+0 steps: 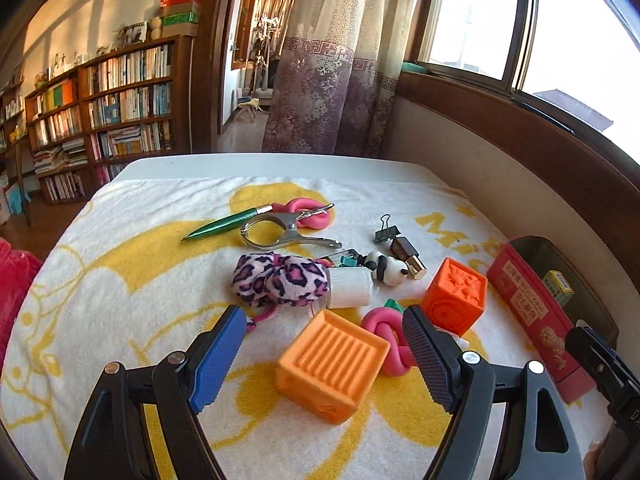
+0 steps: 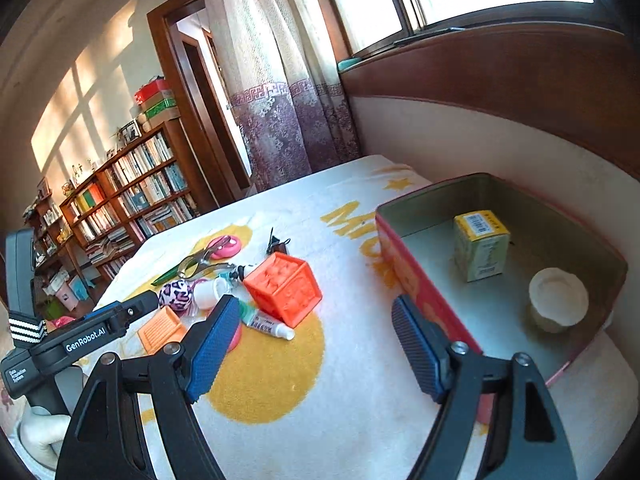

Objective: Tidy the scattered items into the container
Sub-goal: 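Move both grippers away from the tin back over the scattered toys, then grasp the orange ribbed block with the left gripper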

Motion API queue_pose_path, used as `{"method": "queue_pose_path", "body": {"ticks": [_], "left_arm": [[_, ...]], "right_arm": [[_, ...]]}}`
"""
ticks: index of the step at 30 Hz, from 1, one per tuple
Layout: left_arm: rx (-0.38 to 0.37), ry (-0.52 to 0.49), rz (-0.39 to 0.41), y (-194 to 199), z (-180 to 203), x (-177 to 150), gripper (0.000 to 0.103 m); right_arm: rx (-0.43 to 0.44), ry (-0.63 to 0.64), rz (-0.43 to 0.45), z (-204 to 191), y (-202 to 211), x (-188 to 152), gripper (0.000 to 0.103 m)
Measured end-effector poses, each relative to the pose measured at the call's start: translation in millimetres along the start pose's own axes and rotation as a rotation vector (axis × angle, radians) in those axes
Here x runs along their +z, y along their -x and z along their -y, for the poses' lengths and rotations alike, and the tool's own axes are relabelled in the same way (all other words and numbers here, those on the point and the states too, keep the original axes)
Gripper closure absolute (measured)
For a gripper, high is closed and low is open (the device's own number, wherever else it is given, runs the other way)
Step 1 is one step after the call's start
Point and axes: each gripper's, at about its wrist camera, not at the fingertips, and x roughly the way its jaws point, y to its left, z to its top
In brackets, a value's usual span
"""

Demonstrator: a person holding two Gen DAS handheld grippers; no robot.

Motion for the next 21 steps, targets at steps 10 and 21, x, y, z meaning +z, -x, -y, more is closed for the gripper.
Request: {"method": "queue_pose_path", "body": {"ticks": [10,21], "left_arm": [[-0.029,0.006,-0.039,-16.8,-6.3,-8.8,0.021],[-0.028,-0.053,-0.059,-31.7,6.4,-15.9,0.021]], "right_arm": [[0.024,0.052,-0.08,-20.7,-29.6,-20.7,0.022],[0.058,-0.013,-0.128,-9.6,-39.7,-23.3,0.022]]}}
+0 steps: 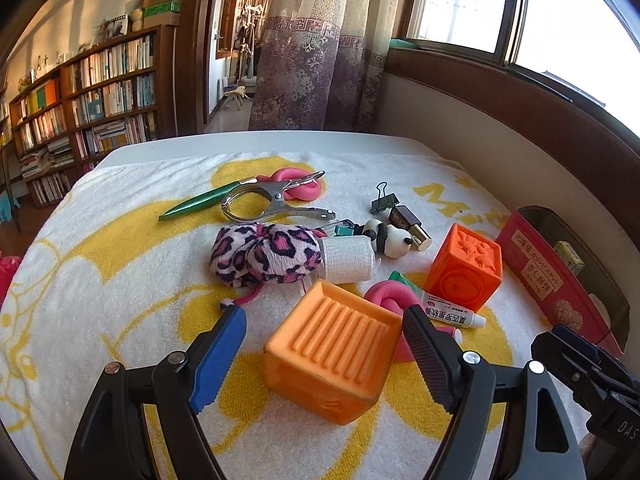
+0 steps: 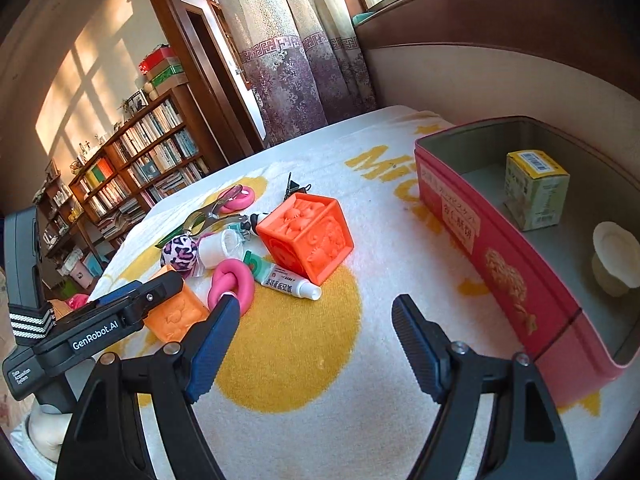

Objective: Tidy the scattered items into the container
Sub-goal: 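Grasp the orange ribbed block with the left gripper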

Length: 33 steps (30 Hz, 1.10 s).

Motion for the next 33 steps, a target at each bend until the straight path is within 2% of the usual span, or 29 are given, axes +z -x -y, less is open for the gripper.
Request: {"method": "queue_pose_path", "body": {"ticks": [15,18,23,24,26,33], "left_arm": [[-0.002,-0.019,-0.02,-7.4,4.0,-2.6,0.021],[0.016,-0.017,-0.049,-15.9,3.3,-3.5,0.021],[-0.021,0.039,-0.101,-28.1,-5.9,-5.1,0.021],[-0.026,0.047,-0.098,-27.2,-7.2,-5.3,0.021],[-0.04,0.053,-0.081,-22.6,-8.4,-5.5,0.032],[-0.037,0.098,-0.052,-10.6,-16.7,-6.0,0.032]], "right_arm": [[0.021,-0.002,-0.024,0.4,-5.2,-0.5,0.022],[0.024,-0.003,-0.027,0.6,-5.7,-0.9,0.022],[0.026,0.0,-0.032,-0.2,-6.6,-1.6,0.022],[0.025,0.001,-0.033,-0.4,-6.7,-1.8,0.022],[0.025,0.002,-0.036,-0.5,-7.1,-1.9,0.022],[0.027,-0.009,-0.051,1.6,-9.7,-2.2,0.022]]}}
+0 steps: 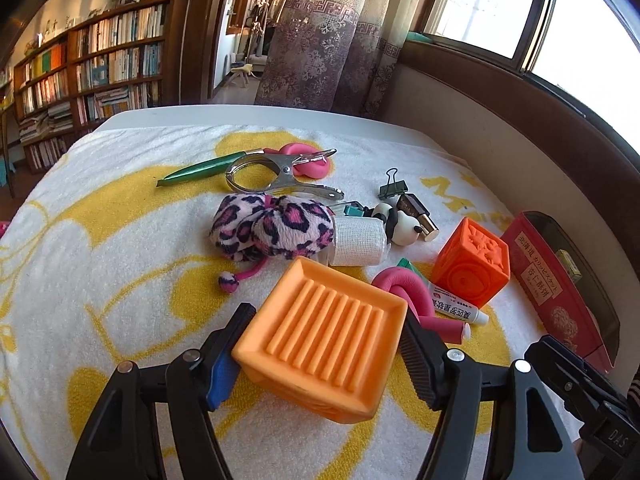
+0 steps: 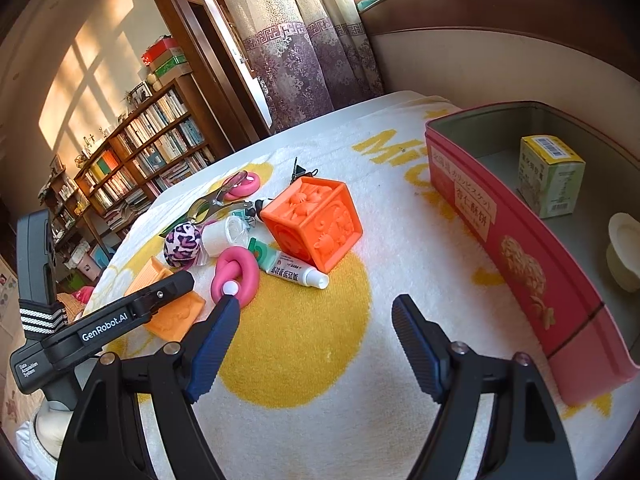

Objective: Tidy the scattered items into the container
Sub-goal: 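Grasp the orange ribbed block with the left gripper, then grasp the pink knotted foam curler with the right gripper while the left holds the block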

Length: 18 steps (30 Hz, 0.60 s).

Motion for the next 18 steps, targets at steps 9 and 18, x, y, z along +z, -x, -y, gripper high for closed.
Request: {"method": "queue_pose_path", "body": {"ticks": [9,18], "left_arm": [[0.011,0.042,0.051,18.6,-8.4,4.1,0.032],[0.041,0.092,0.114,40.8,-24.8,7.4,0.032]], "right_arm": [[-0.015,0.019,-0.016,-4.8,-1.8,0.4,0.022],[0.049,0.119,-0.064,-44.0,-6.7,5.8,0.022]]}}
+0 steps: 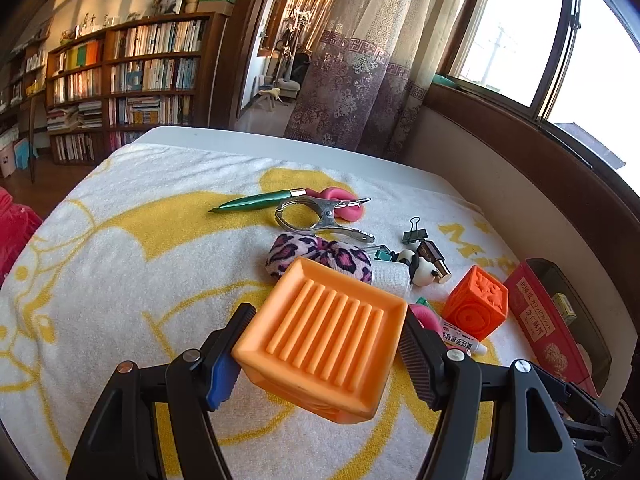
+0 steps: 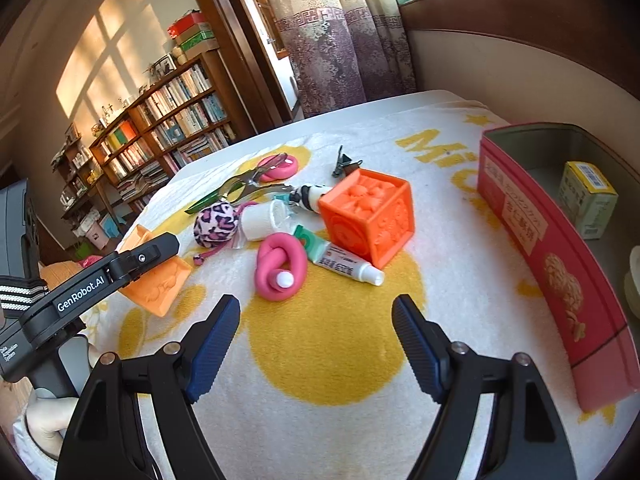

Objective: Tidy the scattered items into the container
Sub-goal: 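Grasp the pink knotted foam curler with the right gripper while the left holds the block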

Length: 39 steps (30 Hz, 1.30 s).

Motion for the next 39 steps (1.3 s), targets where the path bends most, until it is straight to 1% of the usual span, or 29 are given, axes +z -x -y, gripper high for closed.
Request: {"method": "queue_pose_path", "body": {"ticks": [4,8,11,15,20,21,23,24,26,27,33,39], "left_arm": [[-0.006,0.023,0.003,4.2,-8.7,0.5,0.032],[-0.011,0.041,0.013,9.0,-16.7,0.2,0.032],[-0.013,0.061,0.013,10.1,-22.4,0.1,0.032],[-0.022,0.074,0.008,11.4,-25.4,-0.6,0.032],[-0.035,0.062,0.008,13.4,-20.8,-2.1,0.032],[-0.035,0.061,0.007,13.4,-20.4,-2.4,0.032],[-0.036,0.062,0.003,12.6,-20.4,-2.7,0.032],[-0.036,0.064,0.0,12.2,-20.6,-2.8,0.032],[-0.037,0.065,-0.004,11.4,-20.7,-3.1,0.032],[-0.036,0.065,-0.005,11.3,-20.4,-3.2,0.032],[-0.027,0.064,-0.014,8.6,-21.2,-4.8,0.032],[-0.024,0.06,-0.015,7.4,-20.4,-5.6,0.032]], "right_arm": [[0.029,0.061,-0.051,-21.6,-16.5,7.7,0.022],[0.019,0.117,-0.107,-38.0,-41.3,11.7,0.022],[0.009,0.133,-0.139,-43.6,-56.6,13.4,0.022],[-0.036,0.158,-0.159,-48.9,-71.6,16.0,0.022],[-0.08,0.184,-0.185,-52.5,-88.6,19.3,0.022],[-0.094,0.187,-0.192,-52.3,-92.3,19.0,0.023],[-0.126,0.205,-0.185,-52.3,-95.7,18.3,0.032],[-0.14,0.213,-0.181,-52.5,-96.0,18.2,0.035],[-0.162,0.216,-0.171,-51.2,-95.5,18.2,0.049],[-0.168,0.213,-0.167,-49.8,-94.4,18.3,0.052],[-0.128,0.17,-0.147,-42.3,-84.7,18.2,0.053],[-0.074,0.154,-0.106,-46.1,-66.5,13.0,0.053]]}}
